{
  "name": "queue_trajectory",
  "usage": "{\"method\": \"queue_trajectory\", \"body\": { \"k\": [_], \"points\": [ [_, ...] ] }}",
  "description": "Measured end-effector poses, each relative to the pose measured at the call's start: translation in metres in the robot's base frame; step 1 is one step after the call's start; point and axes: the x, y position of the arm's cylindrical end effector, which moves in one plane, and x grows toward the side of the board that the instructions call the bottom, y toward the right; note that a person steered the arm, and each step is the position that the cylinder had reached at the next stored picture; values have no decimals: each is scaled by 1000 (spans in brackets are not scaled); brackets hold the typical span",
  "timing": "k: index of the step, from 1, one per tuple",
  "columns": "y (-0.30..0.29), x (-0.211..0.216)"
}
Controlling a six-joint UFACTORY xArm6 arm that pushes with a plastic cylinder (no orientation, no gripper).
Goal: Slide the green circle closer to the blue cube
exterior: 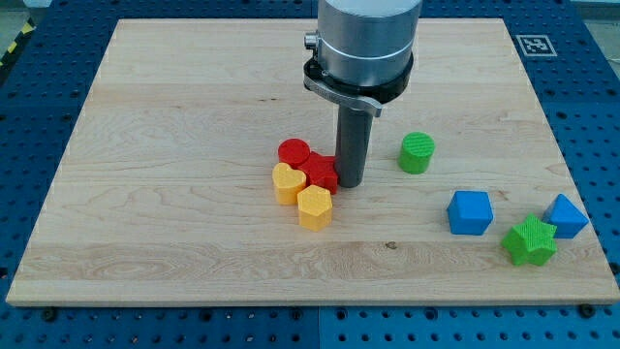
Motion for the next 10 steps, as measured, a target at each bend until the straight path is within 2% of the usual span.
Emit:
{"method": "queue_trajectory", "body": {
  "k": [2,4,5,6,7,9,10],
  "points": [
    [27,-41],
    [30,-53],
    [37,-89],
    [78,-94],
    [76,-89],
    [23,-57],
    [23,-56]
  ]
}}
